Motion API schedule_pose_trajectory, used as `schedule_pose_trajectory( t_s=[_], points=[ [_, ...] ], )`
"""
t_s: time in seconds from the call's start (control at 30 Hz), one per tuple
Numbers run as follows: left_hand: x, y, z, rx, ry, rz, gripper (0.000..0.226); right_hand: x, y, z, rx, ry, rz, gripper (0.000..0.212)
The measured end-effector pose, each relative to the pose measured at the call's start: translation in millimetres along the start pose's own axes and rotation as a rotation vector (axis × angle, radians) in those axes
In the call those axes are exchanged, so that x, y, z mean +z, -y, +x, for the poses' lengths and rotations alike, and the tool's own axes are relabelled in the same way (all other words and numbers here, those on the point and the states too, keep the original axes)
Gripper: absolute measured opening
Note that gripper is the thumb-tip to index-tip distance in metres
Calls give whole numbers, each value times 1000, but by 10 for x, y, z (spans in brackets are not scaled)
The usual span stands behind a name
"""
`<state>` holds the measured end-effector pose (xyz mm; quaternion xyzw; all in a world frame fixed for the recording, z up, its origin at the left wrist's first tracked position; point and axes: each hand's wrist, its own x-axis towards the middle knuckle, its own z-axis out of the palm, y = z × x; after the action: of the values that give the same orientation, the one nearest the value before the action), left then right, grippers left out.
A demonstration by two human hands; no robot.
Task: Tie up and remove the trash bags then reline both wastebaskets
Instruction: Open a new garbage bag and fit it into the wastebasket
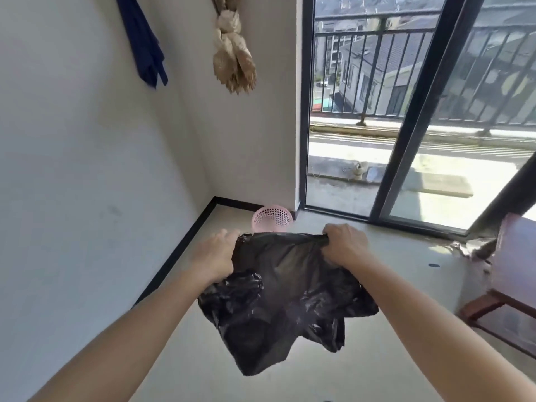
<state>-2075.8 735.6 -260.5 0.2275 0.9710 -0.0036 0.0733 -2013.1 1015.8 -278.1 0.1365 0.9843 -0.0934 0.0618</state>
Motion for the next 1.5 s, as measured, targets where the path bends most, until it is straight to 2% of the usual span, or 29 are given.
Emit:
schedule_pose_trajectory(
  t_s=[0.07, 0.17, 0.3, 0.47, 0.57, 0.7, 0.8, 0.9, 1.07, 1.13, 1.23, 1.33, 1.5],
  points=[
    [-163, 231, 498, -21, -83, -42, 56, -205, 163, 595, 6, -21, -4, 30],
    [-201, 665, 1264, -68, -106, -12, 51, -352, 428, 1438, -4, -23, -37, 26],
    [25, 1217, 2407, -133, -43, 27, 31, -260, 627, 2549, 63, -14, -117, 29],
    [357, 1696, 4076, -51, 91, -76, 23, 56, 819, 3837, 292, 45, -112, 32],
    [546, 1870, 4889, 8, 244, -231, 40, 237, 972, 4472, 409, 115, -53, 32],
    [882, 1990, 5720, 25, 423, -527, 64, 495, 1131, 5148, 468, 164, 23, 24],
    [1182, 1959, 6126, -37, 513, -703, 68, 776, 1149, 5546, 493, 149, 114, 22],
    [1587, 1863, 6402, -183, 550, -885, 65, 1189, 1042, 5912, 503, 163, 210, 22],
    [2257, 1721, 6616, -383, 461, -919, 73, 1742, 775, 6361, 432, 191, 371, 26],
    [2349, 1636, 6661, -435, 428, -954, 66, 1884, 654, 6503, 400, 217, 384, 33],
    [2573, 1557, 6850, -437, 377, -997, 59, 2094, 456, 6743, 360, 201, 358, 30],
    [2922, 1534, 7140, -401, 318, -1012, 57, 2351, 331, 6996, 340, 125, 360, 46],
    [3690, 1556, 7613, -370, 214, -1047, 56, 3149, 311, 7342, 303, 8, 401, 51]
  ],
)
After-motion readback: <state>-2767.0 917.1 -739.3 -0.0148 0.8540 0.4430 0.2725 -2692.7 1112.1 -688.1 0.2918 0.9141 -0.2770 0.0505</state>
